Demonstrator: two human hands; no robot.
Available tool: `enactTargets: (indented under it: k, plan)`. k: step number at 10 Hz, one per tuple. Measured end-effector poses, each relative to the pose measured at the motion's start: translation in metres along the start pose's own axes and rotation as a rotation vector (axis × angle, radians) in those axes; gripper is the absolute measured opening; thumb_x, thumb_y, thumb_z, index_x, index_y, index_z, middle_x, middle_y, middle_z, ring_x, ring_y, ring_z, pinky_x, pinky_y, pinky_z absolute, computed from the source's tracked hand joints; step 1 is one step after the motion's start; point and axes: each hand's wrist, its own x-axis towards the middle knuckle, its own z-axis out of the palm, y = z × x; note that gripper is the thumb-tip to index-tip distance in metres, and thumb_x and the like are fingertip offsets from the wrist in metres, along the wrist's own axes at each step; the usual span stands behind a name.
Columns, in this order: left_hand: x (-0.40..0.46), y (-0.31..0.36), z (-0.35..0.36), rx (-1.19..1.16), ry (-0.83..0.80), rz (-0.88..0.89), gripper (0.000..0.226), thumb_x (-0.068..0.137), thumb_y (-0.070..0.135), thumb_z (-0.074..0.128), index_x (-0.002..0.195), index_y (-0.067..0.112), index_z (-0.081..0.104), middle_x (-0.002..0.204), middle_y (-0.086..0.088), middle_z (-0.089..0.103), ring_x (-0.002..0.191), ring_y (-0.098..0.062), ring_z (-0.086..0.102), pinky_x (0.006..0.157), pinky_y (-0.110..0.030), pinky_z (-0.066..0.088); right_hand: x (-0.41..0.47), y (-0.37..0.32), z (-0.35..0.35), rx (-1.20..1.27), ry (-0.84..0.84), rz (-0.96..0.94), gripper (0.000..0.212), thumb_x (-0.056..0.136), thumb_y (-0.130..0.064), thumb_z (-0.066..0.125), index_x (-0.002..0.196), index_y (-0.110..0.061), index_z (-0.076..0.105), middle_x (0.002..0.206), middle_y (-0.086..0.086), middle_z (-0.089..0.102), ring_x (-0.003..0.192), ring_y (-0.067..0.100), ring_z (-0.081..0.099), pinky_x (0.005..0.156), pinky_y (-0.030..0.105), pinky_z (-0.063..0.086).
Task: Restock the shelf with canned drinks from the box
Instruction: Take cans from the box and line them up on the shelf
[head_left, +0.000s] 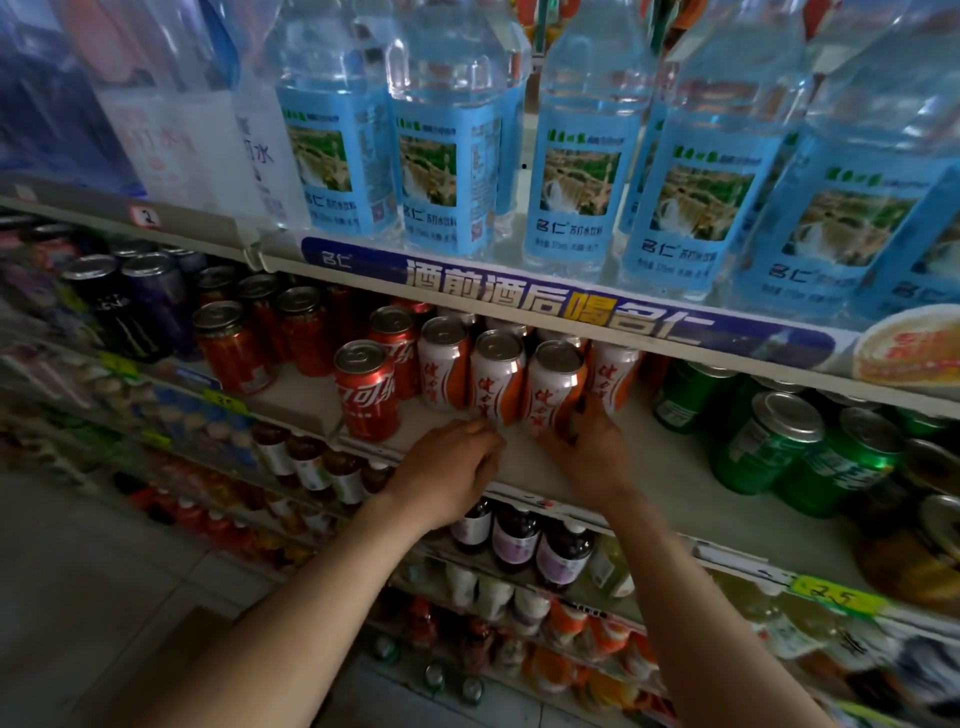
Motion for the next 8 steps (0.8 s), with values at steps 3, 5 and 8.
enactTargets:
  k: [3, 5, 8]
  plan:
    - [-0.146, -0.065, 0.003, -0.188, 0.297, -0.370, 0.018, 0.093, 0.023, 0.060, 0.108, 0.016, 0.066, 0.104, 0.003, 0.065, 0.095, -0.008, 0.061, 0.083, -0.019, 0.049, -0.093, -0.069, 0.081, 0.199, -0.220, -0.330, 0.008, 0.089, -0.022, 0.070, 0.095, -0.022, 0.065, 0.077, -0.014, 0.067, 0.068, 0.002, 0.065, 0.059, 0.015, 0.048]
    - [-0.307, -0.169, 0.061, -0.315, 0.013, -1.138, 0.029, 0.089, 0.023, 0.068, 0.114, 0.008, 0.062, 0.103, -0.012, 0.069, 0.099, -0.028, 0.066, 0.084, -0.031, 0.050, -0.111, -0.055, 0.251, -0.003, -0.851, -0.261, 0.012, 0.085, -0.024, 0.063, 0.091, -0.013, 0.065, 0.076, 0.003, 0.071, 0.068, 0.012, 0.066, 0.067, 0.031, 0.054]
    - [-0.481, -0.291, 0.149, -0.449, -0.258, -1.546, 0.065, 0.080, 0.052, 0.038, 0.121, 0.007, 0.061, 0.118, -0.013, 0.063, 0.113, -0.033, 0.059, 0.089, -0.034, 0.043, -0.177, 0.032, 0.539, -0.242, -1.250, 0.015, 0.022, 0.076, -0.019, 0.077, 0.085, -0.016, 0.057, 0.065, -0.008, 0.053, 0.061, 0.000, 0.050, 0.065, 0.020, 0.043]
